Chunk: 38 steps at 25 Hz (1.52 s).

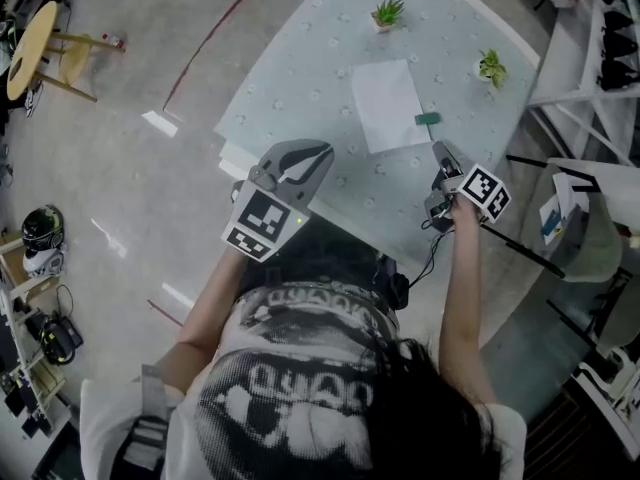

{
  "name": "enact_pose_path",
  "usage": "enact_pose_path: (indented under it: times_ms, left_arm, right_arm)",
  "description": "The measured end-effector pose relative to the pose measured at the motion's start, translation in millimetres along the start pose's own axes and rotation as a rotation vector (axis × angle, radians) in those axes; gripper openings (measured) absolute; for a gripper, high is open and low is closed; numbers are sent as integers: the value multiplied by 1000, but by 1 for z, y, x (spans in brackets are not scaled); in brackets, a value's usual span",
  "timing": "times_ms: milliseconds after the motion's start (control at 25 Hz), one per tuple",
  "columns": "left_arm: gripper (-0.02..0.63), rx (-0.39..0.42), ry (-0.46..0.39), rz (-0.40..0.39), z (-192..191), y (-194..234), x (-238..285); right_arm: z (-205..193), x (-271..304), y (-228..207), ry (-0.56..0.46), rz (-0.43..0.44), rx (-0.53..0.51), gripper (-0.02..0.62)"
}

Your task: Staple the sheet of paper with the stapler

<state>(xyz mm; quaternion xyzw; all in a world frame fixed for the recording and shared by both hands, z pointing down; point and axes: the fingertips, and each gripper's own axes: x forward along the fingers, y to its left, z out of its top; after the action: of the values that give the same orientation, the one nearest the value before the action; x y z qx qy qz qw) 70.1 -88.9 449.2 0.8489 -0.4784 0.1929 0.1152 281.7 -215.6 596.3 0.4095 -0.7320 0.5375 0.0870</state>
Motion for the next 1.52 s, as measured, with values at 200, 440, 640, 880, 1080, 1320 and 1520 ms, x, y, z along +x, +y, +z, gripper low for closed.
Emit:
enact_pose_path:
  times_ms: [200,440,640,880,1080,1320,1520]
  left_arm:
    - [12,10,-4,-52,4,3,9]
    - [12,9,-4,-67,5,22,15]
    - [12,7,-8,-72,4,36,19]
    - [12,-7,0,-52,-3,55,19]
    - [12,-29,-7,-41,-4,62,22]
    - [12,-39,-17,-51,-4,62,29]
    - [12,-38,-33,-73,-1,58,35]
  right_arm:
    - [-34,9,14,92,5,25,97]
    - [-75,30,36,203,-7,30,104]
    - [-72,44,33,204,-37,56,104]
    - [-62,57,33,187,-41,93,95]
    - [-59,49,26,190,-85,61,100]
    - [-35,22,25,160,-106,-37,96]
    - [-1,15,46,160,-80,-255,29]
